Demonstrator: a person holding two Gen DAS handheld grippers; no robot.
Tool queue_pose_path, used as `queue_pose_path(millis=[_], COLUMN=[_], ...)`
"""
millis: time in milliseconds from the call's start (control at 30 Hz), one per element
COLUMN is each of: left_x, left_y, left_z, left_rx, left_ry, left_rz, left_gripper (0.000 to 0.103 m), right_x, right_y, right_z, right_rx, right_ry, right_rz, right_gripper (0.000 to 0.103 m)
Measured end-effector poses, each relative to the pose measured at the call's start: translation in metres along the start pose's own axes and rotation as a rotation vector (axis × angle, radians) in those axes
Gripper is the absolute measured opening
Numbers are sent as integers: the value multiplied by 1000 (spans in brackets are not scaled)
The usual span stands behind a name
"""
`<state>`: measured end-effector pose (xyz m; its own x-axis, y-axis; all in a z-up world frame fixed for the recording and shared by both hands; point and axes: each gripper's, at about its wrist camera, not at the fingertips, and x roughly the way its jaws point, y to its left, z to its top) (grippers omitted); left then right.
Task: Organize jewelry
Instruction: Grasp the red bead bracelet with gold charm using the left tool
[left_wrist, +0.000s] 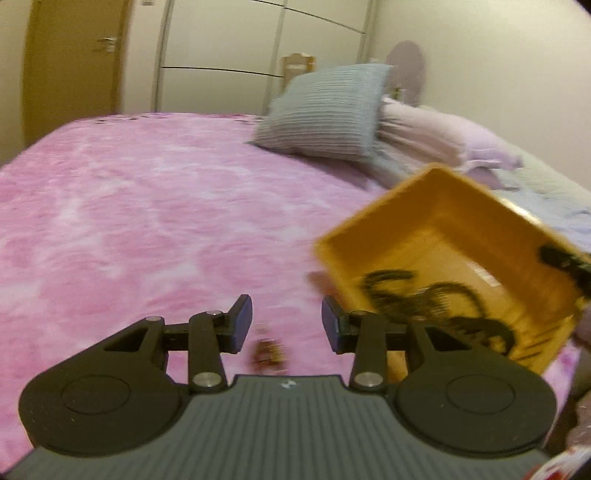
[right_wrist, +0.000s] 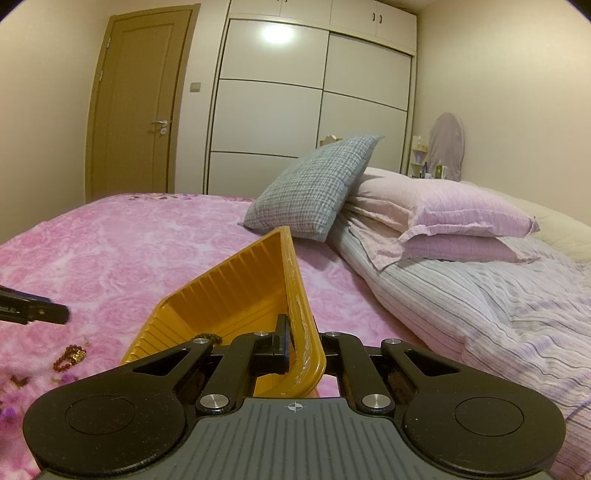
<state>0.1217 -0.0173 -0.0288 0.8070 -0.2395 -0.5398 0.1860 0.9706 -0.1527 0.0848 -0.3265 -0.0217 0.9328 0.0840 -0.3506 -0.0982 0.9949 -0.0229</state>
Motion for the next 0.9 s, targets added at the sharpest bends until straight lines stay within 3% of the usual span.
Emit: queue_pose_path(millis=[267,533,900], left_x=[-5,7,12], left_y=[34,26,23], left_z=[-16,-23,-24], left_rx=[-15,-2,-2], left_ry=[41,99,123], left_rz=[110,130,136], left_gripper=[40,40,40], right_x=[0,0,0], right_y=[0,1,1], right_z=[0,0,0], right_rx=[-1,-3,-5], right_ry=[0,1,1], right_rz=[0,0,0], right_gripper=[7,7,7])
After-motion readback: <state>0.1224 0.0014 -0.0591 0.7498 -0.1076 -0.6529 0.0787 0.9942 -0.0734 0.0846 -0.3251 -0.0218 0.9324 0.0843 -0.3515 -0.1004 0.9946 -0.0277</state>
